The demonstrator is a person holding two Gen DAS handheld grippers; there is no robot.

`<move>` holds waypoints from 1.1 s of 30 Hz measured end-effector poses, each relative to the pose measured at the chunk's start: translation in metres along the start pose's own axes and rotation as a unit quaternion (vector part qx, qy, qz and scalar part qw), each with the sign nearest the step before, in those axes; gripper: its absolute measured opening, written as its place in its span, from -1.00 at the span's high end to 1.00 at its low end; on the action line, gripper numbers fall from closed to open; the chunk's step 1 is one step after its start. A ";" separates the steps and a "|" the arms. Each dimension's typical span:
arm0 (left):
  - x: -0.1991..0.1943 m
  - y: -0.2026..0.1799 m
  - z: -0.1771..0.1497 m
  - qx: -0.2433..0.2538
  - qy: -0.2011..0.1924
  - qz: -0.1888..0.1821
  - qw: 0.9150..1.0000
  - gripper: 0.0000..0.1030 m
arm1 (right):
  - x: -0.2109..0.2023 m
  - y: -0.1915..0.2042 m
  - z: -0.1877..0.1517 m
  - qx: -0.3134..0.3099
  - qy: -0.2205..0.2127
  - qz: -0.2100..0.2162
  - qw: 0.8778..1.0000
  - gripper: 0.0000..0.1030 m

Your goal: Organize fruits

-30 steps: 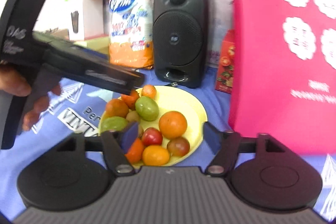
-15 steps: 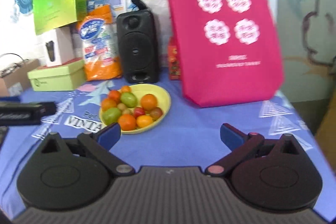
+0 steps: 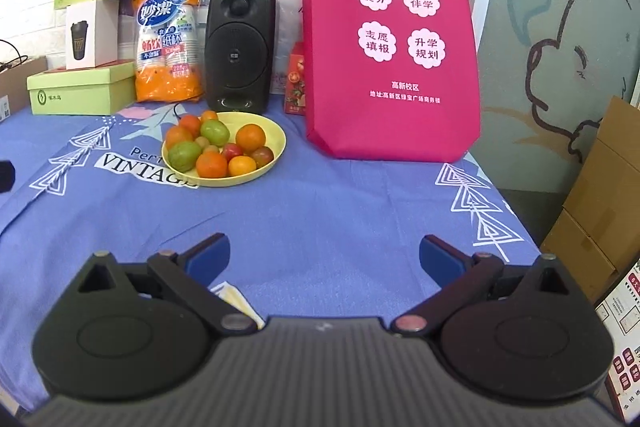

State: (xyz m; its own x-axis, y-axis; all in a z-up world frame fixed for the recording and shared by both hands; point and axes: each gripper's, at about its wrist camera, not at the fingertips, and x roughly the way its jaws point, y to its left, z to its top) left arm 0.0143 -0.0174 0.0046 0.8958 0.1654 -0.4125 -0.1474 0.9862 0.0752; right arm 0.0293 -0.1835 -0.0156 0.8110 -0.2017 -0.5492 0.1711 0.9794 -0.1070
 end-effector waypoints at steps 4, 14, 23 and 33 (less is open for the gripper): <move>-0.007 -0.005 -0.001 0.000 0.001 -0.019 1.000 -1.00 | -0.007 0.001 0.001 -0.004 -0.009 0.002 1.000 -1.00; -0.004 -0.013 -0.008 0.031 -0.001 -0.021 0.999 -1.00 | -0.005 0.004 -0.004 -0.014 -0.004 0.013 1.000 -1.00; 0.006 -0.011 -0.008 0.022 0.019 -0.029 0.999 -1.00 | -0.001 0.004 -0.005 -0.015 -0.001 0.015 1.000 -1.00; -0.003 -0.013 -0.012 0.029 -0.024 -0.003 0.999 -1.00 | 0.000 0.005 -0.005 -0.016 -0.002 0.015 1.000 -1.00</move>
State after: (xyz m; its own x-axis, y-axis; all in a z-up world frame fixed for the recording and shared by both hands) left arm 0.0088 -0.0306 -0.0059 0.9157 0.1568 -0.3700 -0.1183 0.9851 0.1248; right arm 0.0271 -0.1790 -0.0204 0.8174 -0.1721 -0.5497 0.1288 0.9848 -0.1169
